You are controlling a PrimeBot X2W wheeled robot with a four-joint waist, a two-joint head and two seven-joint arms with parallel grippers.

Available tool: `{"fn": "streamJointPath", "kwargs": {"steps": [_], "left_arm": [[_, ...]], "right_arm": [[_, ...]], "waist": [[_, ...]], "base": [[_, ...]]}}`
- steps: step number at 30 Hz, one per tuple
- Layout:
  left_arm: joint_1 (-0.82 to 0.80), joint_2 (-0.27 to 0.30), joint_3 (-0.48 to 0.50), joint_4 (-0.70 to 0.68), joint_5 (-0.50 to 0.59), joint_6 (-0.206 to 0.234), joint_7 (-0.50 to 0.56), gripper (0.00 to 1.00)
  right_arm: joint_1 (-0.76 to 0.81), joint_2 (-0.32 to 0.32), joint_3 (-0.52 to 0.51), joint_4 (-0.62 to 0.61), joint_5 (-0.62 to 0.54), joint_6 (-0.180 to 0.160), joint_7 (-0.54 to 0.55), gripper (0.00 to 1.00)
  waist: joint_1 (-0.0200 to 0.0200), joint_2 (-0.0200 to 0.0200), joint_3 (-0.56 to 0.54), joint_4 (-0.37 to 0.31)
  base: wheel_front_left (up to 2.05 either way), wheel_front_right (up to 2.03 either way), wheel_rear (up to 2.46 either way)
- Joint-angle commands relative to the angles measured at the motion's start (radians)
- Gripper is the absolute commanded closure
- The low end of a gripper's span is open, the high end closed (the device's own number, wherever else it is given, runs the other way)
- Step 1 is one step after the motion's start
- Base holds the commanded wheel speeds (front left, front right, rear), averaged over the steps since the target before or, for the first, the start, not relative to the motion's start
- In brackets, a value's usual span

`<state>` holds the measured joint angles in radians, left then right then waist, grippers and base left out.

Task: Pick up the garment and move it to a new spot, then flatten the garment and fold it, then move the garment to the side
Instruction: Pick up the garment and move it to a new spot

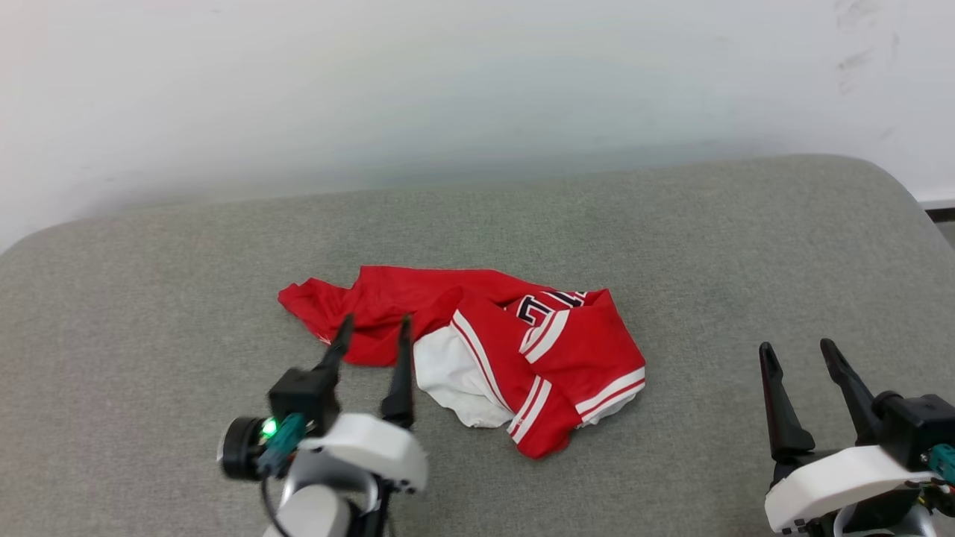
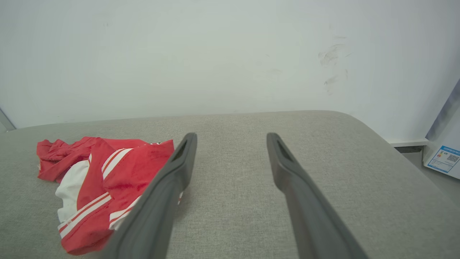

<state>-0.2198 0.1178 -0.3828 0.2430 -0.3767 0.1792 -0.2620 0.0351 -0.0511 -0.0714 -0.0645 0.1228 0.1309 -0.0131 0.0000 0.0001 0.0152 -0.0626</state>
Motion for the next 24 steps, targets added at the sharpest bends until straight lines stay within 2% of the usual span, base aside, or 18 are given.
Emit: {"fn": "streamJointPath", "kwargs": {"steps": [1,9,12,24], "left_arm": [[0.024,0.012,0.015,-0.008,0.005,0.005,-0.004,0.0],[0.135,0.064,0.098,-0.057,0.032,0.015,-0.004,0.0],[0.163,0.075,0.111,-0.069,0.037,0.004,-0.004,0.0],[0.187,0.074,0.107,-0.066,0.047,-0.02,-0.003,0.0]], "right_arm": [[0.014,0.0,0.001,-0.006,-0.003,0.0,0.003,0.0],[0.041,0.0,0.014,-0.026,-0.009,0.0,0.024,0.0],[0.056,0.0,0.018,-0.027,-0.005,0.0,0.028,0.0],[0.067,0.001,0.027,-0.027,0.004,0.0,0.026,0.0]], "waist": [[0.0,-0.0001,-0.009,0.008],[0.0,-0.0001,-0.032,0.024],[0.0,-0.0001,-0.045,0.027],[0.0,-0.0001,-0.052,0.026]], "base": [[0.0,0.0,0.0],[0.0,0.0,0.0],[0.0,0.0,0.0],[0.0,0.0,0.0]]}}
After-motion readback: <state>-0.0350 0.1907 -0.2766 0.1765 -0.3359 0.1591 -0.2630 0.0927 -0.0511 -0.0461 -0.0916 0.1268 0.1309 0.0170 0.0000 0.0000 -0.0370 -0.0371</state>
